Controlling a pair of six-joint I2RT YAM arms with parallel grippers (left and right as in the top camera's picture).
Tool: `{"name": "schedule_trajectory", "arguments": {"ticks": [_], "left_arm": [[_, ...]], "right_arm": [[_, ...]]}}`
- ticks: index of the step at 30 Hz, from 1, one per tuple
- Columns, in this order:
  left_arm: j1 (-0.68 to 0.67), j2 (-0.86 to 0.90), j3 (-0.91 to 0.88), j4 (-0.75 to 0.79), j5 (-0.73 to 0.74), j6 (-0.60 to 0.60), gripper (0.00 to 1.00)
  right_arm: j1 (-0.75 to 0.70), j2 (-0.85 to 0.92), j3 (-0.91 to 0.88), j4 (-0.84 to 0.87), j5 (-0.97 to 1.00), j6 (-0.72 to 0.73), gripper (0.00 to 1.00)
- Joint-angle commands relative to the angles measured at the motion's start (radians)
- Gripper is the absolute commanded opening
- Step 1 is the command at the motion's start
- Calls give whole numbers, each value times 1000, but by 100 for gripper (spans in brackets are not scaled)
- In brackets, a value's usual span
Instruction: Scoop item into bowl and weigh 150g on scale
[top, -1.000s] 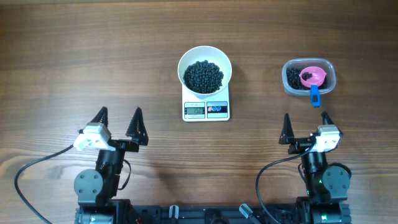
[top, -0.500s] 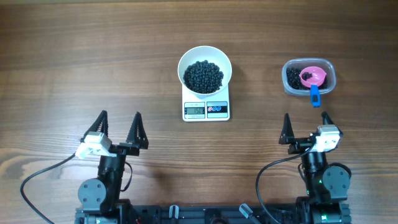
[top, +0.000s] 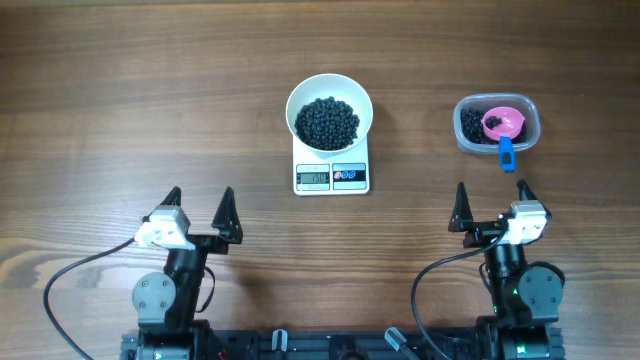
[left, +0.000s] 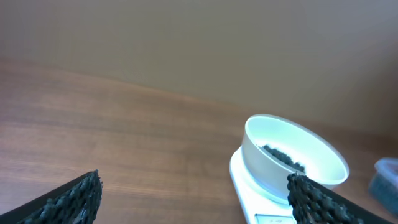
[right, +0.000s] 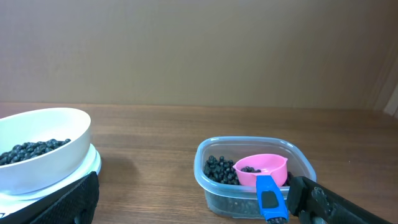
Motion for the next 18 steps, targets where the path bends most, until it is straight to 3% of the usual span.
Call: {"name": "schedule_trajectory", "arguments": {"ticks": [1, 7, 14, 18], "left_arm": [[8, -11, -8, -30, 11, 124, 100], [8, -11, -8, -30, 12, 223, 100], [5, -11, -8, -31, -4, 223, 100], [5, -11, -8, -41, -103, 224, 100]], "right_arm": [[-5, -12, -1, 2, -15, -17, 100], [-5, -12, -1, 2, -15, -16, 99], [-5, -12, -1, 2, -15, -17, 100], [-5, -12, -1, 2, -15, -17, 100]]}}
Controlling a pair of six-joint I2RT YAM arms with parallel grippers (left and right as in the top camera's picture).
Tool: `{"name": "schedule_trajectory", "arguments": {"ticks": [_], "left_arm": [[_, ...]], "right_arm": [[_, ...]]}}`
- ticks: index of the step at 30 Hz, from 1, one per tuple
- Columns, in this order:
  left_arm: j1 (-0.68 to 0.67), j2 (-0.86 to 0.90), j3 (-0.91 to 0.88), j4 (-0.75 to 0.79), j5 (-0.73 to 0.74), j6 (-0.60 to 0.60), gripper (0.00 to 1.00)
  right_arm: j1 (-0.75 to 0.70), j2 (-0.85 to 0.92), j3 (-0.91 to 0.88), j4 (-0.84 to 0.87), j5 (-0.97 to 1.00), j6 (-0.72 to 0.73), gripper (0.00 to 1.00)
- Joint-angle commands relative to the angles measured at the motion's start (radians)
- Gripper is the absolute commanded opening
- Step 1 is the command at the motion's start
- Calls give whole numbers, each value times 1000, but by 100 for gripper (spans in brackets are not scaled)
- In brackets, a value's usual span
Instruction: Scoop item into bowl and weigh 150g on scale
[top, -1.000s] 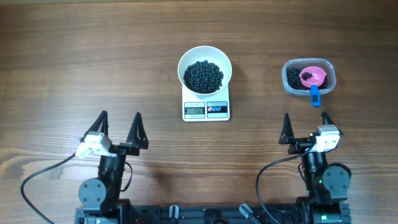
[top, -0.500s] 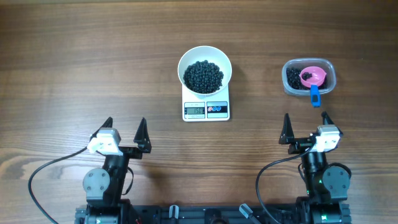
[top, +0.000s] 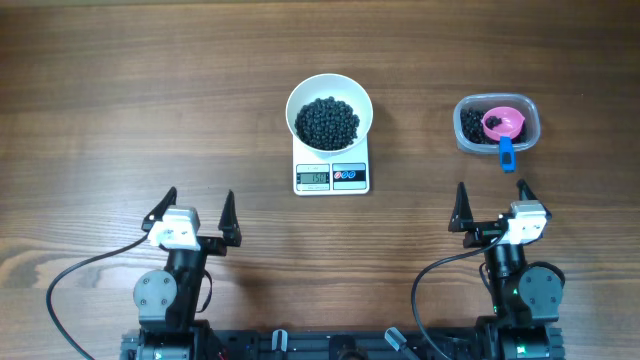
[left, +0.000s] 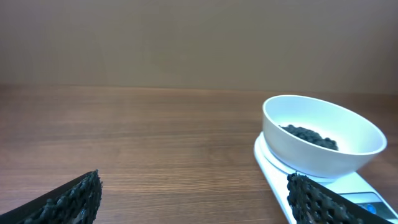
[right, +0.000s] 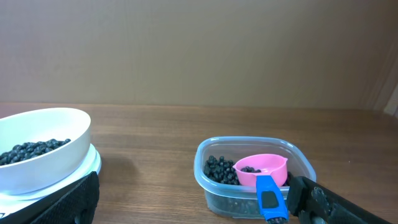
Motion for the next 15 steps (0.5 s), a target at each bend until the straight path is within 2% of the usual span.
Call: {"name": "schedule_trajectory", "arguments": {"ticks": [1, 4, 15], "left_arm": [[5, -11, -8, -9, -92, 21, 100], [6, -11, -8, -9, -95, 53, 100], [6, -11, -8, -9, -90, 53, 100]], "right_arm": [[-5, -12, -1, 2, -15, -16, 100], [-5, -12, -1, 2, -15, -16, 100], [-5, -12, -1, 2, -15, -17, 100]]}}
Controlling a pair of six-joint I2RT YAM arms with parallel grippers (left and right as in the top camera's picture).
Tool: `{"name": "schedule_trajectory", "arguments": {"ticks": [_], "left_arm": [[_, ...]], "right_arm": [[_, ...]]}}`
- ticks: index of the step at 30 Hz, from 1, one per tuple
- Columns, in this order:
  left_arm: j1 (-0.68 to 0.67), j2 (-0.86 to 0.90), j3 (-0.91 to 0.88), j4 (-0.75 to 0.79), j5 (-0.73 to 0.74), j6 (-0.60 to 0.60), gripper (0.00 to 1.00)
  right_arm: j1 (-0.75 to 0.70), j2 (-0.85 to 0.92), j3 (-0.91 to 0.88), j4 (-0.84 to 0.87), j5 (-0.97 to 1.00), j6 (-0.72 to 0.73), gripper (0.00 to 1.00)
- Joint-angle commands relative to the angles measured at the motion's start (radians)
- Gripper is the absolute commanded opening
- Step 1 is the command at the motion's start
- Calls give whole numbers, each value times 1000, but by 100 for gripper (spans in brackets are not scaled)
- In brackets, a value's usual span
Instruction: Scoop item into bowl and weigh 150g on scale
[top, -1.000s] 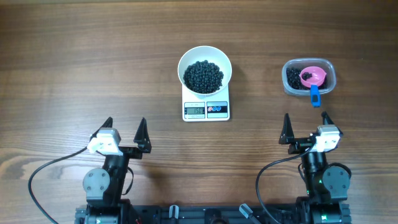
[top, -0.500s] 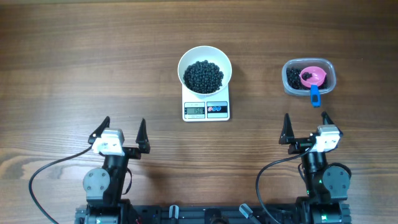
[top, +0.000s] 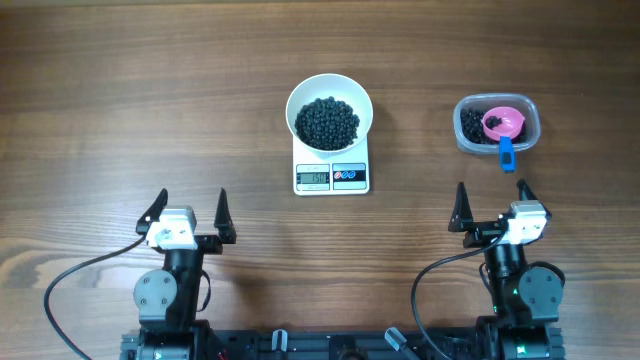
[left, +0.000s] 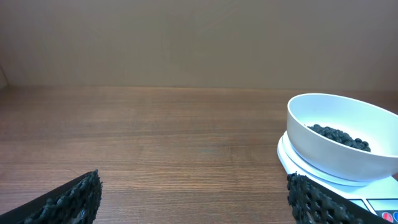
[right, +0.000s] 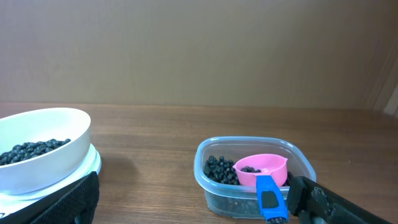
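Note:
A white bowl (top: 329, 110) heaped with small black beans stands on a white digital scale (top: 331, 176) at the table's middle; its lit display is too small to read surely. At the right, a clear plastic tub (top: 497, 124) holds more black beans and a pink scoop (top: 502, 123) with a blue handle resting over the rim. My left gripper (top: 188, 210) sits open and empty near the front left, its fingers wide apart. My right gripper (top: 491, 200) is open and empty in front of the tub (right: 256, 176). The bowl (left: 343, 135) shows at the right of the left wrist view.
Brown wooden table (top: 150, 90) all around. Black cables (top: 70, 280) loop from both arm bases along the front edge. A plain tan wall (left: 186, 37) rises behind the table in the wrist views.
My left gripper has turned slightly further left and straightened; in its wrist view the bowl has slid further right. The right arm, bowl, scale and tub have not moved.
The left gripper was angled toward the scale, open, with a tilted view. Half a second later it had drawn back and levelled out. Now it points straight ahead at the front left. The scoop lay in the tub and the right arm stayed still throughout.

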Motion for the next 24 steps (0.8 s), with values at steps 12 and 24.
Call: {"name": "schedule_trajectory", "arguments": {"ticks": [12, 24], "left_arm": [[6, -11, -8, 0, -13, 5, 100], [6, -11, -8, 1, -13, 5, 100]], "right_arm": [[-5, -12, -1, 2, -15, -17, 100], [-5, -12, -1, 2, -15, -16, 100]]}}
